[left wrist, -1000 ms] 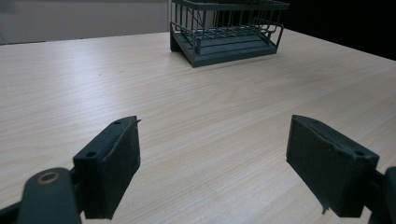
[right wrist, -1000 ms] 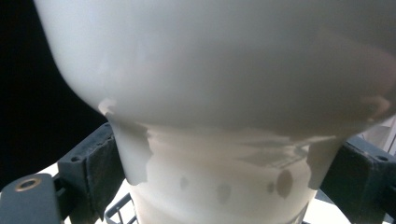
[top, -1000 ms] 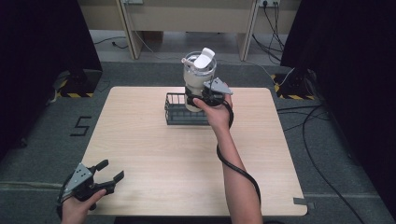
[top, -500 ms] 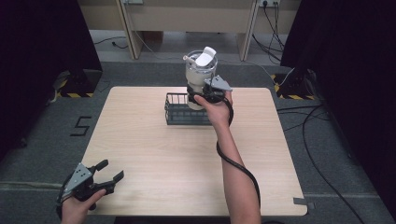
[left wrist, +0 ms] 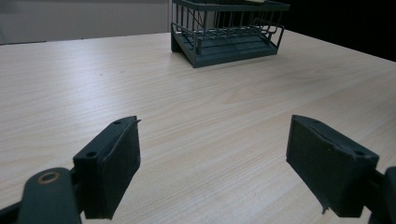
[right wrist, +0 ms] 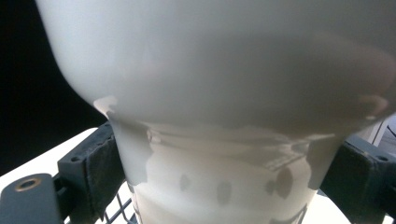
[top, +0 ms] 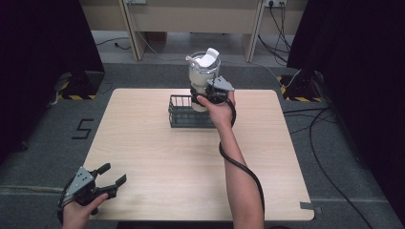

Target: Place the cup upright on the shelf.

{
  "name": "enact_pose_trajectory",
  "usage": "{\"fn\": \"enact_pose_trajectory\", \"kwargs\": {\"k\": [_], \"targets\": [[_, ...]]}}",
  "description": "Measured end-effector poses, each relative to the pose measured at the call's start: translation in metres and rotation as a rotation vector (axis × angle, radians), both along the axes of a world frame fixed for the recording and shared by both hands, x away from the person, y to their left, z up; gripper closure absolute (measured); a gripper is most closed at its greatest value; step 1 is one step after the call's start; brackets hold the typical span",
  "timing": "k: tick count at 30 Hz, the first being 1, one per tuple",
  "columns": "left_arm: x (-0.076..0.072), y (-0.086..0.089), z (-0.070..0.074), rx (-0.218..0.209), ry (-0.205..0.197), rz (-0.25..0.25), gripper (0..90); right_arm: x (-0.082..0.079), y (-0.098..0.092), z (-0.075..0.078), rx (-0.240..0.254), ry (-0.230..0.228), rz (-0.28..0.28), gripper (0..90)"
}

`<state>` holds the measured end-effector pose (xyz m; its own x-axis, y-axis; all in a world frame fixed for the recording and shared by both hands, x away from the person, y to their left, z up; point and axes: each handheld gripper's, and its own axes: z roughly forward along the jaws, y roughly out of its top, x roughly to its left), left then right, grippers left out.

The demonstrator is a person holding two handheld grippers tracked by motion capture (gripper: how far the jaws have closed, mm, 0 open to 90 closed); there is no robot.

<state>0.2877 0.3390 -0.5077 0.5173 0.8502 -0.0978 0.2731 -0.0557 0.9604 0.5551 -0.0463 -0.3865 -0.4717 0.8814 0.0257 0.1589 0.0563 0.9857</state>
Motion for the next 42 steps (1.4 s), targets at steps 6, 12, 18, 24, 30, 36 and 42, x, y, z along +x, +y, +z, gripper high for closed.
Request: {"fn": "enact_pose_trajectory", "kwargs": {"k": [6,12,18,24,30,36,42], "targets": [[0.000,0.000,0.000,-0.001,0.000,-0.001,16.8,0.005,0.001,0.001,0.001,0.004,-0.005,11.0],[0.000,0.000,0.000,-0.002,0.001,-0.001,16.7,0.009,0.003,-0.001,-0.006,0.006,-0.007,11.0],[0.000,0.000,0.000,-0.002,0.000,-0.001,16.7,0.013,0.005,-0.002,-0.012,0.011,-0.010,11.0],[0.000,0.000,0.000,-0.002,-0.001,-0.002,16.8,0.014,0.008,-0.007,-0.019,0.024,-0.005,11.0],[0.000,0.001,0.000,-0.003,-0.001,-0.002,16.8,0.017,0.009,-0.015,-0.024,0.039,-0.007,11.0],[0.000,0.000,0.000,-0.004,-0.002,-0.003,16.8,0.019,0.009,-0.024,-0.034,0.058,-0.011,11.0],[0.000,0.001,0.000,-0.001,-0.002,-0.005,16.8,0.020,0.011,-0.032,-0.043,0.074,-0.014,11.0]]}}
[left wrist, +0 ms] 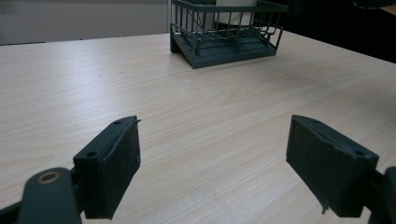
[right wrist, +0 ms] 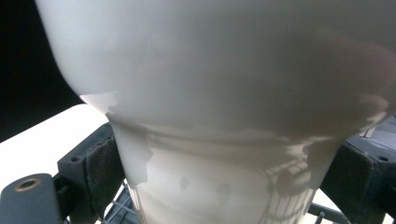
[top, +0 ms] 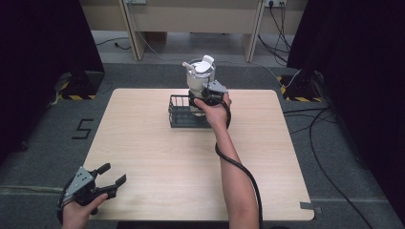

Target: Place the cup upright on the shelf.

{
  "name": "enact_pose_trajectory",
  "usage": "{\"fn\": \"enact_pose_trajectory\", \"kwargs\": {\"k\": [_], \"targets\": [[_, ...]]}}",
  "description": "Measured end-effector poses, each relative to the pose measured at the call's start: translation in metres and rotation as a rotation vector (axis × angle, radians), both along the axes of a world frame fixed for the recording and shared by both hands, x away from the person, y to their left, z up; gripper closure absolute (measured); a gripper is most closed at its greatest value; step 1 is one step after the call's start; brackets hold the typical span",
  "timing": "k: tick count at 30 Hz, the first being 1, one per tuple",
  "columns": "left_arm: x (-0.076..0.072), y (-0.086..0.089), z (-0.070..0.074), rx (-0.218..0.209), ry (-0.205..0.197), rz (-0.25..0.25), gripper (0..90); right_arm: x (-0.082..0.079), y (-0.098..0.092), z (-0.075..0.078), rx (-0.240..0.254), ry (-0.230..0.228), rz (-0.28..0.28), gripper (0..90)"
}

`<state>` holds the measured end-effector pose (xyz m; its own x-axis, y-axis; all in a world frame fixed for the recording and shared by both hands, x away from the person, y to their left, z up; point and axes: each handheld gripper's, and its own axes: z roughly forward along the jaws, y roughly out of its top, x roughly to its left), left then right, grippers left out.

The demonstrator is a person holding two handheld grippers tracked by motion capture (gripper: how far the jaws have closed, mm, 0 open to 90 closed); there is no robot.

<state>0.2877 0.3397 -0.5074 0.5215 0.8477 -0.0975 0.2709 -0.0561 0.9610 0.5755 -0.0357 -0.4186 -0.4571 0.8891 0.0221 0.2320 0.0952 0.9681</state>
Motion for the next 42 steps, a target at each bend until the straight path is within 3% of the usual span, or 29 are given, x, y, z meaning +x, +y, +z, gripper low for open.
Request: {"fn": "enact_pose_trajectory", "kwargs": {"k": [14,25,32,42], "targets": [[0.000,0.000,0.000,-0.003,0.000,-0.002,16.8,0.001,0.004,-0.014,-0.025,0.013,0.000,10.9],[-0.001,-0.002,0.000,0.000,-0.002,-0.010,16.9,-0.005,0.002,-0.020,0.004,-0.004,-0.011,10.4],[-0.001,-0.002,0.000,0.001,-0.002,-0.009,16.8,-0.007,0.006,-0.023,-0.017,-0.022,-0.004,9.6],[-0.001,-0.003,0.000,0.001,-0.003,-0.010,16.8,-0.011,0.005,-0.024,0.007,0.000,-0.016,9.2]]}}
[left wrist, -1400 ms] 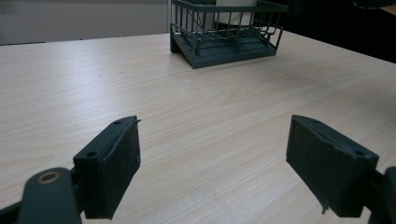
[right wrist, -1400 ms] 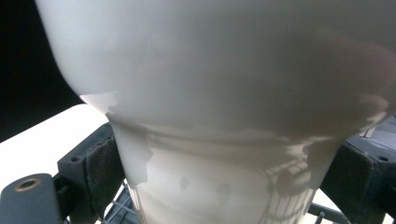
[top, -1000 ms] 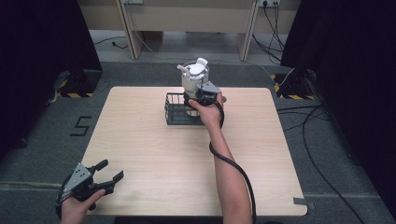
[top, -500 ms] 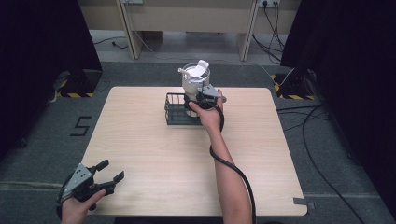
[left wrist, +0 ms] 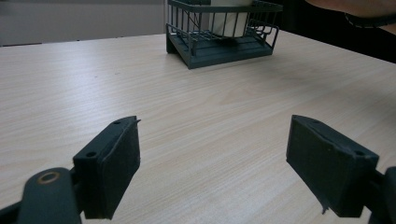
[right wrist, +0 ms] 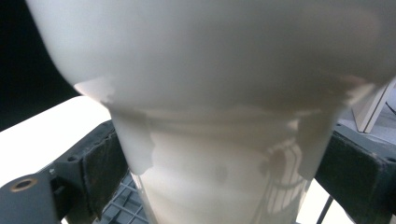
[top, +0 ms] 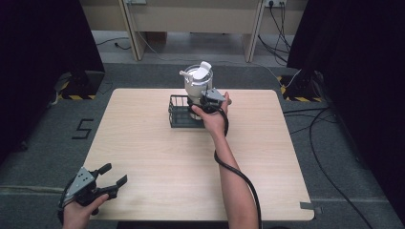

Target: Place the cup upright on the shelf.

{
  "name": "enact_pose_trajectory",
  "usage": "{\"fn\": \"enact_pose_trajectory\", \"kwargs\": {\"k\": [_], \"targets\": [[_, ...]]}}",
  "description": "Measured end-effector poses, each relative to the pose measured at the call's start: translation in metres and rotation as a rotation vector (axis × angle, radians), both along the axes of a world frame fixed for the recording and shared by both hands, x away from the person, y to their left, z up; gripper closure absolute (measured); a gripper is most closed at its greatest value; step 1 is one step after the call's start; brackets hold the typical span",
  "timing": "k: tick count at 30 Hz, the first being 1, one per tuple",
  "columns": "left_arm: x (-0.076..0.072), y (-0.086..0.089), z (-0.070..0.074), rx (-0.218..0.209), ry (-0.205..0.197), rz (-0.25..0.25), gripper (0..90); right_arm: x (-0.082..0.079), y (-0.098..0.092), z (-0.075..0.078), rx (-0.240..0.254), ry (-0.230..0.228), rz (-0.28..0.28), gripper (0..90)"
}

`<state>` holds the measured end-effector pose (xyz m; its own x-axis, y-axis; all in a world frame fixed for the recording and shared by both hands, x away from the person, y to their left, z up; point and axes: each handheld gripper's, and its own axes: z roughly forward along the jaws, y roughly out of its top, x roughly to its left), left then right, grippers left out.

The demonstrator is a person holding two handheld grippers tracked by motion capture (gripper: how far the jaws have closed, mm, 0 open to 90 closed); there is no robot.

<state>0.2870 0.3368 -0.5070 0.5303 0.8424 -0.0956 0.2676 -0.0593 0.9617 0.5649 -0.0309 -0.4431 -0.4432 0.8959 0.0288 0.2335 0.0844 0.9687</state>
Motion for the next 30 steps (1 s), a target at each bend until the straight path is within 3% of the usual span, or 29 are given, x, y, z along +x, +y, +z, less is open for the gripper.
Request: {"fn": "enact_pose_trajectory", "kwargs": {"k": [30], "targets": [[-0.001,-0.002,0.000,0.004,-0.001,-0.004,16.7,-0.040,-0.020,0.003,-0.007,0.030,0.004,10.7]]}}
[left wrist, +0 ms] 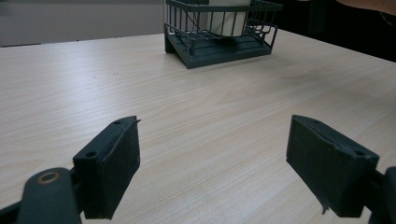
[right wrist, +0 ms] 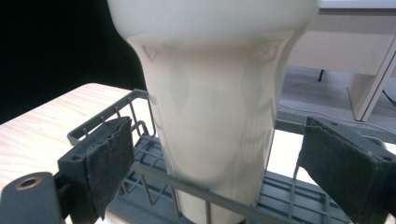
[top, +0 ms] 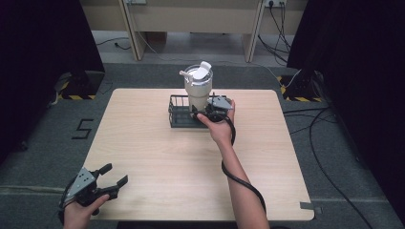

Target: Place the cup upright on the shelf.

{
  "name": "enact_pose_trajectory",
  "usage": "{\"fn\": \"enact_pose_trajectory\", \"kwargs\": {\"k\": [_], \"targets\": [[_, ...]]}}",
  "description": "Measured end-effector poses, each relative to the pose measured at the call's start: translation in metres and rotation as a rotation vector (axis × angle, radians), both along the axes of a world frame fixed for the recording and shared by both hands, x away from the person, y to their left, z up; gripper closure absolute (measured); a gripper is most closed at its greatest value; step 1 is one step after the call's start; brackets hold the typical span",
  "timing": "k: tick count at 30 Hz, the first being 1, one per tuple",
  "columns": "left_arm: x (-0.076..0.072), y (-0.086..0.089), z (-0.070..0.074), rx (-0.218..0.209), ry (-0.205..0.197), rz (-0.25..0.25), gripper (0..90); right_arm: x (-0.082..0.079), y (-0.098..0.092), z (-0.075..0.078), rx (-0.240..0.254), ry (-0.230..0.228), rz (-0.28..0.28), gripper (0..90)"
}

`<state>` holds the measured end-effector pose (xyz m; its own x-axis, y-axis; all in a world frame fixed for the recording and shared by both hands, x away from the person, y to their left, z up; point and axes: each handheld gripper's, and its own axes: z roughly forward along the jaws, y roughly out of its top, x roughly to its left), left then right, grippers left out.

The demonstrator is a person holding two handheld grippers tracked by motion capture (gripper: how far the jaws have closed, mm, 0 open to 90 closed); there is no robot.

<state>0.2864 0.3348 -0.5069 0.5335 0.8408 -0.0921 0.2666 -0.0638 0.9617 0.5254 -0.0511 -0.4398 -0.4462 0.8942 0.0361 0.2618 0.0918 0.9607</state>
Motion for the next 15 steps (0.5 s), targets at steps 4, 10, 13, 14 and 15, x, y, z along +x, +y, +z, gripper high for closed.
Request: {"fn": "enact_pose_trajectory", "kwargs": {"k": [4,10,13,14,15], "targets": [[0.000,0.000,0.000,0.001,0.001,-0.001,16.7,-0.007,-0.007,0.002,-0.003,0.009,0.007,11.1],[0.000,-0.001,0.000,0.001,0.001,-0.001,16.7,-0.022,-0.020,0.003,-0.012,0.019,0.013,11.7],[0.000,-0.001,0.000,0.003,0.002,-0.001,16.7,-0.030,-0.028,0.002,-0.020,0.015,0.014,12.0],[0.000,-0.001,0.000,0.004,0.002,-0.001,16.7,-0.033,-0.030,0.002,-0.020,0.017,0.015,12.0],[0.000,-0.001,0.000,0.005,0.003,-0.002,16.7,-0.037,-0.034,0.002,-0.020,0.017,0.012,12.2]]}}
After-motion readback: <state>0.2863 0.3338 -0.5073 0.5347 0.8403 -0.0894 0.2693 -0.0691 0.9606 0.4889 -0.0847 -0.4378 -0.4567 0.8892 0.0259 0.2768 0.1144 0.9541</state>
